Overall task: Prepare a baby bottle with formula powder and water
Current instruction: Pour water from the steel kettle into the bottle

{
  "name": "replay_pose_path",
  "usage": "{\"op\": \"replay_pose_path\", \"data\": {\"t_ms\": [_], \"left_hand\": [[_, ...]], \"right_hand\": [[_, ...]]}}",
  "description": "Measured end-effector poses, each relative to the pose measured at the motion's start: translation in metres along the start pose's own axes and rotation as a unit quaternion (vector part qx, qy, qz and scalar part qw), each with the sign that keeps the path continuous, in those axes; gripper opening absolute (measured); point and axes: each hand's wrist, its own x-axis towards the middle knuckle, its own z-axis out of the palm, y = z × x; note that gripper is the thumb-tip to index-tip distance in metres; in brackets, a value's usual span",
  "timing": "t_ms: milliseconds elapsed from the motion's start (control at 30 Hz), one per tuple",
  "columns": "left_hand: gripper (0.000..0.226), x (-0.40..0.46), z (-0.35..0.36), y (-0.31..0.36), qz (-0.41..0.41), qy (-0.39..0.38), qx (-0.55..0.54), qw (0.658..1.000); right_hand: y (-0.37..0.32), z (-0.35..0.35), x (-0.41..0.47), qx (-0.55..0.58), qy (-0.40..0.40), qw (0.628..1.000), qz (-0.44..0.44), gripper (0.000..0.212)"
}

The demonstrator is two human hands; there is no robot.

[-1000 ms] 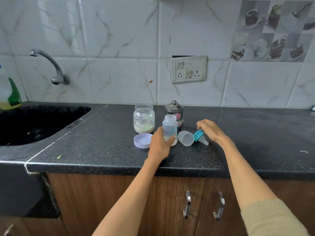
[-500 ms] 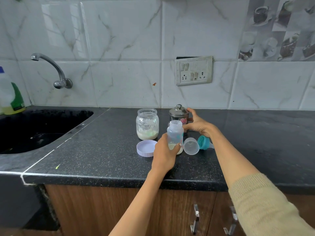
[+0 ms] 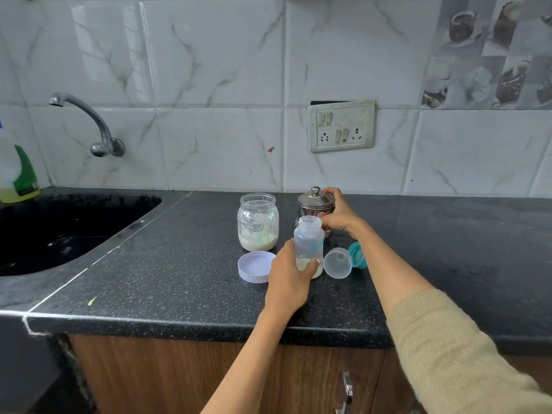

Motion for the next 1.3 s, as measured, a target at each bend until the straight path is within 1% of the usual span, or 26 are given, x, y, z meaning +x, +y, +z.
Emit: {"op": "replay_pose_path", "data": {"t_ms": [167,367,467,567,667,767,867,933,1000,1067,1200,1300], "left_hand": [[0.035,0.0,-0.001,0.002,0.0,0.002,0.007,1.0],[0.036,-0.001,-0.002,0.002,-0.006,-0.006,-0.003,1.0],[0.036,-0.001,-0.001,0.002,-0.007,-0.005,-0.002,1.0],[0.033,0.0,-0.001,0.001,-0.005,-0.003,-0.004,1.0],[0.033,-0.001,-0.001,0.002,-0.007,-0.004,-0.006,1.0],[0.034,-0.001,-0.002,0.002,-0.008,-0.004,-0.007,1.0],[0.036,-0.001,-0.002,0.003,-0.011,-0.006,-0.005,1.0],[0.036,-0.001,-0.002,0.002,-0.012,-0.007,-0.005,1.0],[0.037,-0.001,-0.002,0.002,-0.012,-0.008,-0.009,1.0],[0.037,-0.001,-0.002,0.001,-0.01,-0.008,-0.008,1.0],[0.038,0.0,-0.001,0.0,-0.007,-0.006,-0.008,1.0],[0.04,0.0,-0.001,-0.001,-0.009,-0.006,-0.008,1.0]], "right_hand": [[0.005,-0.003,0.004,-0.004,0.024,1.0,-0.005,0.09],[0.0,-0.01,0.009,-0.054,-0.047,0.997,0.014,0.096],[0.002,-0.013,0.008,-0.051,-0.069,0.996,0.021,0.099],[0.004,-0.012,0.007,-0.04,-0.046,0.998,0.014,0.095],[0.003,-0.01,0.008,-0.059,-0.018,0.998,0.008,0.095],[0.002,-0.01,0.009,-0.105,-0.014,0.994,0.005,0.095],[-0.001,-0.013,0.014,-0.211,-0.005,0.977,0.017,0.097],[-0.002,-0.016,0.02,-0.248,-0.026,0.968,0.021,0.098],[-0.003,-0.019,0.024,-0.237,-0.065,0.969,0.021,0.097],[-0.005,-0.022,0.025,-0.215,-0.085,0.973,0.022,0.098],[-0.002,-0.03,0.028,-0.207,-0.081,0.975,0.023,0.103],[0.002,-0.04,0.031,-0.193,-0.089,0.977,0.024,0.097]]}}
